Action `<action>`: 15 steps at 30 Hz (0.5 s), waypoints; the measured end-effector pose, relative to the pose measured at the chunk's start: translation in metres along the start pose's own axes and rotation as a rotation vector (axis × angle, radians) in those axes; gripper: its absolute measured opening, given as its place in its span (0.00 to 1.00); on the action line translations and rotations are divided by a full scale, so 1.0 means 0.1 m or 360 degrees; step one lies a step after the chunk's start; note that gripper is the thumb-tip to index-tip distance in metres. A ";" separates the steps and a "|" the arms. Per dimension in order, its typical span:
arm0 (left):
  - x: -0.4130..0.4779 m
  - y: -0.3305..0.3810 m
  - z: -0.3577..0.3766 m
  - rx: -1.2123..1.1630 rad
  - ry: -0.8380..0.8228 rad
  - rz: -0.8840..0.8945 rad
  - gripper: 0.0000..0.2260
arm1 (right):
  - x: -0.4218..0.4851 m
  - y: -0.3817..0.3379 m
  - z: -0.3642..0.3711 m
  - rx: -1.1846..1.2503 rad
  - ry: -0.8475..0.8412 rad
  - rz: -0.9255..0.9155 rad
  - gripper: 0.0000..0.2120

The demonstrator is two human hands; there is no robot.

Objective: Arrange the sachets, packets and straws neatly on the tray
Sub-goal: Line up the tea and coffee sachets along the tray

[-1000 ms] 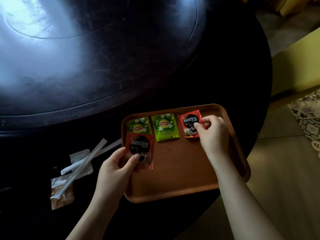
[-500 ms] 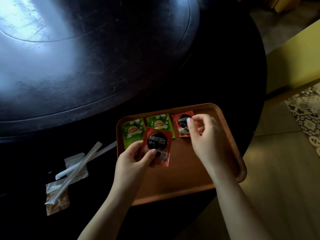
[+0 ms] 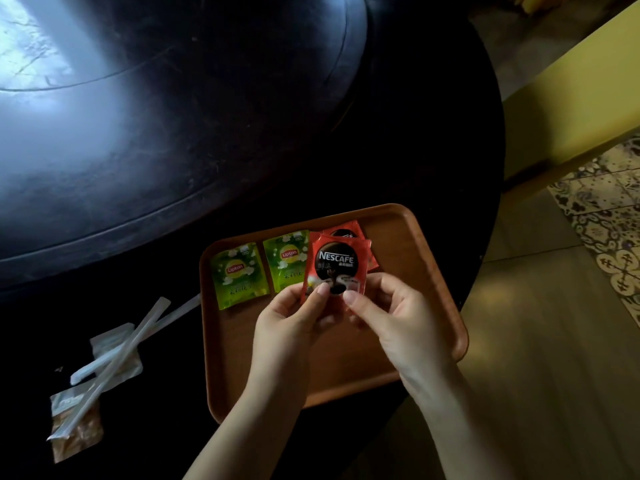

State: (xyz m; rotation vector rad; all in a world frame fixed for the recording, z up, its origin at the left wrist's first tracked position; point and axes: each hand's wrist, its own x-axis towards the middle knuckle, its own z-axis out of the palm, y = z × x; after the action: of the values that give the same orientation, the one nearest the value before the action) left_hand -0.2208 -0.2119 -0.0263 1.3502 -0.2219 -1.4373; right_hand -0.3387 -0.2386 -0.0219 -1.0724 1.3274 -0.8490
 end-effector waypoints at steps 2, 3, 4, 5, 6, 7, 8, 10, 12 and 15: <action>0.01 -0.01 0.07 -0.0110 -0.0089 -0.0110 0.10 | 0.00 0.01 -0.06 0.0037 0.0090 -0.0014 0.01; 0.01 -0.01 0.10 -0.0157 -0.0138 -0.0158 0.10 | 0.02 0.01 -0.10 0.0095 0.0123 -0.0003 0.01; 0.02 -0.01 0.14 -0.0188 -0.0176 -0.0192 0.10 | 0.03 0.00 -0.12 0.0170 0.0131 0.0013 0.02; 0.02 0.00 0.17 -0.0206 -0.0202 -0.0207 0.09 | 0.05 -0.01 -0.15 0.0239 0.0128 0.0035 0.03; 0.03 0.00 0.20 -0.0209 -0.0210 -0.0194 0.08 | 0.08 -0.02 -0.16 0.0279 0.0132 0.0054 0.05; 0.03 0.02 0.21 -0.0188 -0.0199 -0.0154 0.08 | 0.11 -0.02 -0.18 0.0281 0.0159 0.0071 0.06; 0.03 0.04 0.22 -0.0126 -0.0171 -0.0082 0.07 | 0.16 -0.03 -0.21 0.0250 0.0209 0.0076 0.07; 0.05 0.06 0.17 0.0209 -0.0052 0.0177 0.05 | 0.29 -0.03 -0.30 0.0122 0.0337 0.0026 0.08; 0.07 0.08 0.03 0.0826 0.0164 0.0616 0.05 | 0.46 -0.03 -0.42 -0.0096 0.0443 -0.0046 0.07; 0.06 0.07 -0.30 0.1795 0.0370 0.1245 0.09 | 0.66 0.02 -0.57 -0.0404 0.0503 -0.0079 0.06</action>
State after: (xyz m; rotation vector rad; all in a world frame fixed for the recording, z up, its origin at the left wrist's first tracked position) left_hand -0.1917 -0.2037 -0.0345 1.9468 -1.3801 -0.4104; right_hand -0.3895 -0.3074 -0.0415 -1.2058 1.7144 -0.9311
